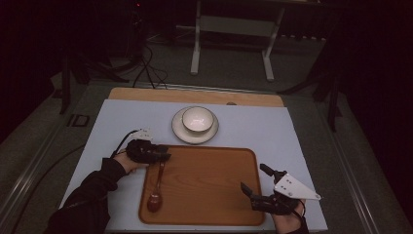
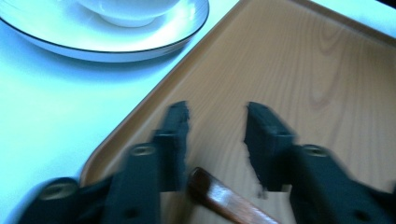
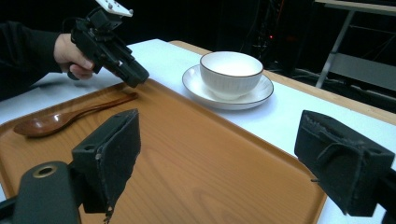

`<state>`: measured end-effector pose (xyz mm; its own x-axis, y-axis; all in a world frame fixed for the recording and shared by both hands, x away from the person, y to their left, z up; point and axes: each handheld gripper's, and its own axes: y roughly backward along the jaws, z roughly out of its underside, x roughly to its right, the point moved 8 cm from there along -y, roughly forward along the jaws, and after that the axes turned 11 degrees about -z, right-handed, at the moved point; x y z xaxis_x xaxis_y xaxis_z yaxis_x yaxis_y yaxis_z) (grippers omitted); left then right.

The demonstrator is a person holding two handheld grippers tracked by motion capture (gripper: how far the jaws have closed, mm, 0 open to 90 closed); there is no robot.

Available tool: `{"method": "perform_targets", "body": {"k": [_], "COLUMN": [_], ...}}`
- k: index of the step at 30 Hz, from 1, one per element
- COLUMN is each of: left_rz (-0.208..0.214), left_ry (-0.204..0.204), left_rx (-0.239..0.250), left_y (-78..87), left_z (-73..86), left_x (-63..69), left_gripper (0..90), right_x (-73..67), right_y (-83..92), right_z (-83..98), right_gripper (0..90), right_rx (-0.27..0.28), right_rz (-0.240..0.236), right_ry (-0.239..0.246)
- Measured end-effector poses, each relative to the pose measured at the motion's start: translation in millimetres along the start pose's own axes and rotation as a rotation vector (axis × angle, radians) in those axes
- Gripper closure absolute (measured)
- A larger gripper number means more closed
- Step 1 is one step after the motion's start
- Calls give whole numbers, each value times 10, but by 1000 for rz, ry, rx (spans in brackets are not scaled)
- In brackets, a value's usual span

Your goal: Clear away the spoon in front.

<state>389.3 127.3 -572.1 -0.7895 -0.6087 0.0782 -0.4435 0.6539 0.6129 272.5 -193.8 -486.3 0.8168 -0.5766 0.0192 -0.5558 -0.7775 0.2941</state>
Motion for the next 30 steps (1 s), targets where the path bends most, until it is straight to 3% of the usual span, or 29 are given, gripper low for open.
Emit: {"method": "perform_targets", "body": {"k": [5,7,12,21,30], "left_rz": [-21,-29,-41,-65,-75], "left_ry": [-27,-16,23,27,42], "left_rx": [-44,-51,-58,-93,-90], "left_y": [-6,-8,-56,-106,-45], "left_z": [30,44,107,189,173], "left_x": [78,74,51,-12,-60], "left_gripper": [791,823,855,867,866], "right_x": [0,4,-1,2,-5], "right_y": [19,28,35,35,27], "right_z": [-20,-24,-35,-28,-26], "right_gripper": [143,143,143,143,143], "right_rx": [10,13,17,13,10], "right_rz": [5,7,9,7,2], "right_ry": [3,2,6,4,5]}}
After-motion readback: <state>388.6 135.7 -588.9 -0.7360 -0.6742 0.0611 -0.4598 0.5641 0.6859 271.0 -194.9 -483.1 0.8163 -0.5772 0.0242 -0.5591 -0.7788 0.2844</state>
